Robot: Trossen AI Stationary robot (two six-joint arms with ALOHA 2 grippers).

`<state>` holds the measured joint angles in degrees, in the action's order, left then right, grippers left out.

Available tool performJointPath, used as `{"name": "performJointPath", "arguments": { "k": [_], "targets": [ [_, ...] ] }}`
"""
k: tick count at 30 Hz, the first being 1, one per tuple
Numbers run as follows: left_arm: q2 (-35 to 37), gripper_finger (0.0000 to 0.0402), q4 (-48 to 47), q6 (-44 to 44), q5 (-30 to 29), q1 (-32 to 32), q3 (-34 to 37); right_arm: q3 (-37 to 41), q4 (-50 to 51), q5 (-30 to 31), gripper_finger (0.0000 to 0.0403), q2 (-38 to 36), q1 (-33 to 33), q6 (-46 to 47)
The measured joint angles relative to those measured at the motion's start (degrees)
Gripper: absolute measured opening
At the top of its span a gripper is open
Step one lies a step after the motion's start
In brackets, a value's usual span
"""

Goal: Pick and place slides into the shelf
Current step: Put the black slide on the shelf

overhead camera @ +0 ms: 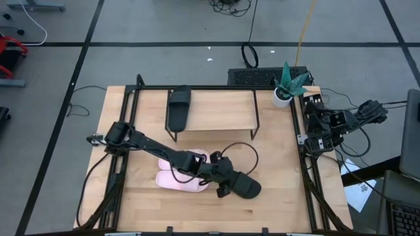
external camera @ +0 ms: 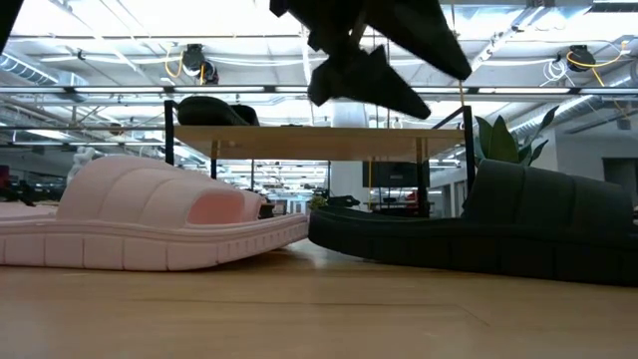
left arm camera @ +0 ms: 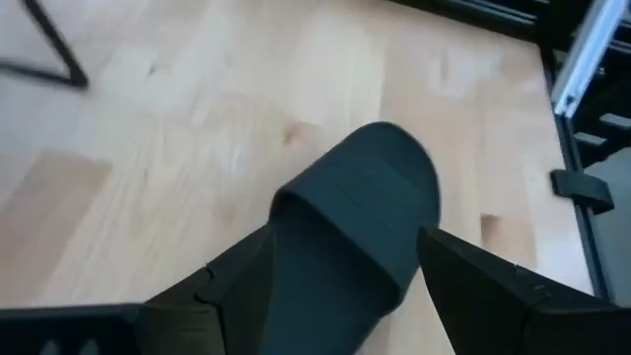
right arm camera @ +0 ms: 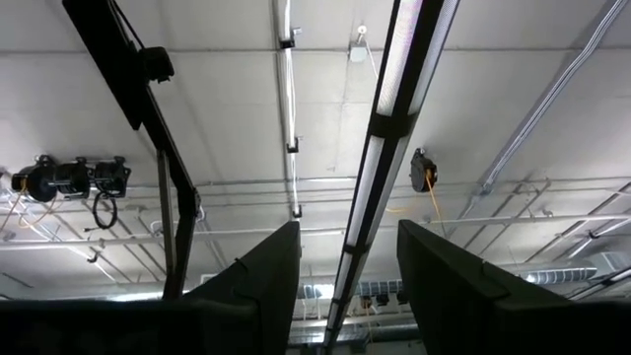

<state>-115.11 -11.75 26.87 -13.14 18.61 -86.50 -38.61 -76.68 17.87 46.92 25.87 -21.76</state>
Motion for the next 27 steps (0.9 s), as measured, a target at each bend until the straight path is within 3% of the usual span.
{"name": "performJointPath", "arguments": {
  "k": [4,11,14,20,27],
  "targets": [
    [0.01,0.0246,0.07,-0.49,0.03,0.28,-0.04,0.00,0.66,0.00,0.0162,0.02,0.00,0.04],
    [-0.22,0.0246,-0.27,-13.31,-0.73,1.55,-0.04,0.00,2.66,-0.02,0.0162,0.02,0.00,2.31],
    [-0.21,0.0246,-3.53,-14.41,-5.02,2.17,-0.04,0.00,5.87,-0.06,0.0162,0.00,0.02,4.86],
    [4.16,0.0246,-20.55,-7.61,-17.54,3.12,-0.07,0.00,13.04,-3.13,0.0162,0.04,2.82,5.83],
    [12.64,0.0246,-40.21,3.60,-25.48,5.36,-0.07,0.00,26.83,-2.74,0.0162,0.76,8.62,9.44]
  ]
}}
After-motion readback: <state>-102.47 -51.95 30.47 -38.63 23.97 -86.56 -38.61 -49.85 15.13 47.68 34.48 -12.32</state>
